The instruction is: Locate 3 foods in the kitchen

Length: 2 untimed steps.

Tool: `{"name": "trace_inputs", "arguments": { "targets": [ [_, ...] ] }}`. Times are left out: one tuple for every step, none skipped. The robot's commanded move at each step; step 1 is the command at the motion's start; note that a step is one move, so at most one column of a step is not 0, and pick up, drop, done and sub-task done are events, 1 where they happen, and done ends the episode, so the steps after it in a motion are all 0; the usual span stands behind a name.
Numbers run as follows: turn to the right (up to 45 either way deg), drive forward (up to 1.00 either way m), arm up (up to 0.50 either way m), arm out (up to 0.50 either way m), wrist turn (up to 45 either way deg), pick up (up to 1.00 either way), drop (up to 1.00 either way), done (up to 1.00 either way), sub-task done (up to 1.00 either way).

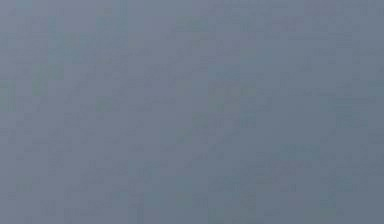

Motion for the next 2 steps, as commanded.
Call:
{"name": "trace_inputs", "arguments": {
  "targets": [
    [-45.0, 0.00, 0.00, 0.00, 0.0, 0.00, 0.00, 0.00, 0.00],
    [-39.0, 0.00, 0.00, 0.00, 0.0, 0.00, 0.00, 0.00, 0.00]
  ]
}}
